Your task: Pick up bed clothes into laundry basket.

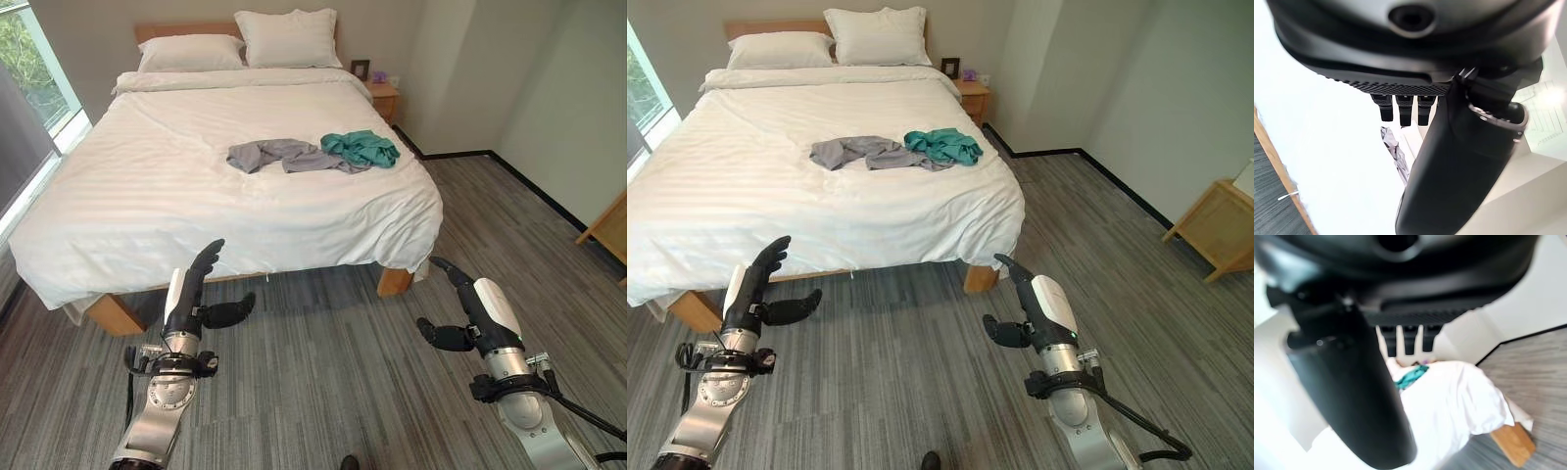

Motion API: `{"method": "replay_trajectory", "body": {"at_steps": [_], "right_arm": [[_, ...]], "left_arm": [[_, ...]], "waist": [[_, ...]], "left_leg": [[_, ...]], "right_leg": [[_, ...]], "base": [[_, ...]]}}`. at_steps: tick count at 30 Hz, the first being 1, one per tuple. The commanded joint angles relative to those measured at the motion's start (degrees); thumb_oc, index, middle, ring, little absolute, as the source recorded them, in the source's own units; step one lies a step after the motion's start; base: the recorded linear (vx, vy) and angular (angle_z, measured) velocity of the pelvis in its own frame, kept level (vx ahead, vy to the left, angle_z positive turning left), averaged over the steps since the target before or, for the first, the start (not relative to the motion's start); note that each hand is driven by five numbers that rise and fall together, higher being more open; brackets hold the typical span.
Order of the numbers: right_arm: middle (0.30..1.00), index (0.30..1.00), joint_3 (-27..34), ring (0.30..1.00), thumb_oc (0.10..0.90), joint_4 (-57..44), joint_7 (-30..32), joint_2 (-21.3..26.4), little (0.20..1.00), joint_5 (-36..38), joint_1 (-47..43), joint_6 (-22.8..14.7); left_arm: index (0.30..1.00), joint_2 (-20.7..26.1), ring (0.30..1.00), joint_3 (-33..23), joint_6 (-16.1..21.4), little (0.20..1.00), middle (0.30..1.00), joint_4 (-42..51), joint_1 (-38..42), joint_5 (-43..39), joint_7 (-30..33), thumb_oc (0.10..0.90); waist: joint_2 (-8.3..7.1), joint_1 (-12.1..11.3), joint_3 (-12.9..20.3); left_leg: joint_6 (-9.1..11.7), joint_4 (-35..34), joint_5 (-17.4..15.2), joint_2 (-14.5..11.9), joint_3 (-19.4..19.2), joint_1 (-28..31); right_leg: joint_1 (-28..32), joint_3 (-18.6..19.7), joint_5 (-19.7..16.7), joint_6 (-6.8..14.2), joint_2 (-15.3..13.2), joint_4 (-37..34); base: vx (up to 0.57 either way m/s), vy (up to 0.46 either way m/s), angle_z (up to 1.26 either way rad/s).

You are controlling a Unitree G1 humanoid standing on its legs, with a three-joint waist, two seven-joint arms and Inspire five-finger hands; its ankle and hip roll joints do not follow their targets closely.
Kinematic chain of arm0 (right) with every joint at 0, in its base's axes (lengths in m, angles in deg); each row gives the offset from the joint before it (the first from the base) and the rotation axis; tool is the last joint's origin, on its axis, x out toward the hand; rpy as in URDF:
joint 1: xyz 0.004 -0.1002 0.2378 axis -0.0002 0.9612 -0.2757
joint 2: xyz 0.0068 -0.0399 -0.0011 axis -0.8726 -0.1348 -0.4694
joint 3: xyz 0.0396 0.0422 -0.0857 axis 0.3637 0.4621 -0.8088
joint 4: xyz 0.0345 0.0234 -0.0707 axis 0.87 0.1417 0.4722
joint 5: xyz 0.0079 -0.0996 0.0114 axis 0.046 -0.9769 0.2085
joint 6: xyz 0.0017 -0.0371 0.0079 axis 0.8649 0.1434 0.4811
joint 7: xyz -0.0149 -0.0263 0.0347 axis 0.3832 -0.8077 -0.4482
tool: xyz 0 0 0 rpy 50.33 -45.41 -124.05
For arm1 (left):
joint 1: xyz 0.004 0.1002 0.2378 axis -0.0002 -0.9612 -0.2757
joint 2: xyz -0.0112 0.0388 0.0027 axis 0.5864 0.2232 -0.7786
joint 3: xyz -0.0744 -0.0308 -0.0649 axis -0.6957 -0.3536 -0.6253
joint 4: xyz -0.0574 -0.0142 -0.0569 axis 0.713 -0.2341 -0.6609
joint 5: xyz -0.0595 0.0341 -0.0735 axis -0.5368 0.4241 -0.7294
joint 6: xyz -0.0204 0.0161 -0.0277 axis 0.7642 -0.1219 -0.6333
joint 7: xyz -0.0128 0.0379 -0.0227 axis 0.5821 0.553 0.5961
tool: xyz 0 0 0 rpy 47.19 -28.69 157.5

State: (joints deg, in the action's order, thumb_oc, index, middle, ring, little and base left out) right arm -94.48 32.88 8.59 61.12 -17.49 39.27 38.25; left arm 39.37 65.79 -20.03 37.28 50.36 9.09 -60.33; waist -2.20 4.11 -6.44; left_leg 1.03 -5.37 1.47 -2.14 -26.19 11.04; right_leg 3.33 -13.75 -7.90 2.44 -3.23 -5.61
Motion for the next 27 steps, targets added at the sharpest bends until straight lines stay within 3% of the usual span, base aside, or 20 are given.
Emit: {"method": "replay_trajectory", "body": {"at_steps": [1,8,11,12,13,15,16,18,19,22,26,27], "right_arm": [[0.900,0.900,4.9,0.900,0.800,-8.3,1.9,2.5,0.900,-0.1,-5.4,-4.8],[0.900,0.900,4.7,0.900,0.800,-9.6,1.4,2.6,0.900,-2.0,-5.0,-3.7],[0.900,0.900,4.2,0.900,0.800,-9.2,1.0,1.9,0.900,-3.2,-4.7,-3.3],[0.900,0.900,3.5,0.900,0.800,-9.0,0.7,1.9,0.900,-3.7,-4.9,-3.1],[0.900,0.900,3.0,0.900,0.800,-9.0,0.3,1.9,0.900,-3.8,-5.1,-3.0],[0.900,0.900,2.5,0.900,0.800,-8.6,-0.7,1.7,0.900,-3.3,-4.7,-2.8],[0.900,0.900,2.5,0.900,0.800,-8.7,-1.2,1.6,0.900,-3.1,-3.9,-2.6],[0.900,0.900,2.8,0.900,0.800,-8.2,-1.4,1.3,0.900,-3.3,-2.1,-2.3],[0.900,0.900,2.8,0.900,0.800,-7.7,-1.2,1.1,0.900,-3.4,-1.4,-2.1],[0.900,0.900,2.5,0.900,0.800,-7.4,-1.5,0.7,0.900,-3.9,-0.1,-1.4],[0.900,0.900,3.0,0.900,0.800,-10.9,-2.4,1.5,0.900,-4.6,2.4,-1.9],[0.900,0.900,3.2,0.900,0.800,-11.9,-3.0,2.2,0.900,-5.1,2.9,-2.1]], "left_arm": [[0.900,2.8,0.900,-0.9,5.3,0.900,0.900,6.2,3.2,-2.1,-0.9,0.800],[0.900,3.1,0.900,-0.4,4.3,0.900,0.900,7.9,2.4,-3.7,-1.3,0.800],[0.900,3.0,0.900,-0.4,3.5,0.900,0.900,8.2,1.6,-3.6,-1.2,0.800],[0.900,2.9,0.900,-0.4,3.3,0.900,0.900,8.3,0.8,-4.0,-1.5,0.800],[0.900,2.9,0.900,-0.5,2.9,0.900,0.900,8.4,0.5,-3.8,-1.8,0.800],[0.900,2.8,0.900,-0.6,2.5,0.900,0.900,8.7,0.2,-3.8,-2.1,0.800],[0.900,2.3,0.900,-0.5,2.4,0.900,0.900,9.1,-0.2,-4.3,-2.5,0.800],[0.900,1.4,0.900,-0.1,2.3,0.900,0.900,9.1,-0.3,-4.5,-2.7,0.800],[0.900,1.1,0.900,0.3,2.2,0.900,0.900,9.0,0.1,-4.3,-2.5,0.800],[0.900,1.0,0.900,0.9,1.8,0.900,0.900,7.7,2.5,-3.5,-2.1,0.800],[0.900,0.7,0.900,2.3,2.3,0.900,0.900,6.7,4.3,-3.3,-1.6,0.800],[0.900,0.6,0.900,2.5,2.2,0.900,0.900,6.9,3.7,-3.2,-1.8,0.800]], "waist": [[0.97,0.0,1.8],[0.70,1.4,-0.1],[1.27,2.7,-2.2],[1.61,3.0,-3.6],[1.97,3.1,-4.4],[2.56,3.0,-5.2],[2.93,3.6,-5.2],[3.34,5.3,-5.6],[3.26,6.3,-6.0],[2.80,8.7,-6.5],[3.70,11.0,-6.0],[3.99,10.8,-5.7]], "left_leg": [[2.3,0.4,-8.4,-5.7,1.4,0.4],[0.4,0.4,-9.9,-3.9,2.1,-0.3],[-1.3,0.4,-11.4,-2.9,2.0,-0.2],[-1.9,0.4,-12.1,-2.5,1.4,0.3],[-2.3,0.4,-12.9,-2.1,0.7,0.7],[-2.5,0.4,-15.7,-1.7,0.2,2.6],[-2.7,0.4,-17.3,-1.4,0.3,3.6],[-2.7,0.4,-19.5,-0.5,0.9,5.6],[-2.5,0.4,-20.6,0.0,1.2,6.6],[-0.4,0.4,-22.9,-0.3,1.3,9.2],[0.7,0.4,-26.5,-1.1,3.0,13.5],[0.9,0.4,-25.6,-1.3,3.7,15.2]], "right_leg": [[2.8,0.9,7.3,6.7,-6.8,0.6],[0.6,4.5,5.6,6.9,-6.9,0.7],[-6.8,5.7,4.9,9.1,-8.0,12.2],[-10.1,5.5,1.8,11.2,-9.4,17.6],[-13.1,4.6,0.0,12.1,-10.9,22.5],[-16.4,0.2,-1.1,12.3,-13.5,25.6],[-17.4,-1.9,0.3,12.1,-13.6,24.2],[-18.6,-3.2,2.3,11.3,-10.1,16.7],[-19.9,-2.9,1.9,11.1,-8.5,12.4],[-22.9,-3.5,-0.4,11.0,-7.7,1.7],[-25.2,-3.1,-0.7,11.4,-8.3,1.0],[-23.9,-2.7,-2.2,10.6,-7.8,1.2]], "base": [[0.03,0.010,-0.06],[0.02,0.033,-0.18],[-0.02,0.097,-0.13],[0.00,0.136,-0.25],[0.12,0.164,-0.43],[0.26,0.109,-0.49],[0.33,0.049,-0.51],[0.40,0.014,-0.41],[0.38,-0.076,-0.15],[0.45,-0.184,0.05],[0.61,-0.266,0.41],[0.62,-0.313,0.73]]}}
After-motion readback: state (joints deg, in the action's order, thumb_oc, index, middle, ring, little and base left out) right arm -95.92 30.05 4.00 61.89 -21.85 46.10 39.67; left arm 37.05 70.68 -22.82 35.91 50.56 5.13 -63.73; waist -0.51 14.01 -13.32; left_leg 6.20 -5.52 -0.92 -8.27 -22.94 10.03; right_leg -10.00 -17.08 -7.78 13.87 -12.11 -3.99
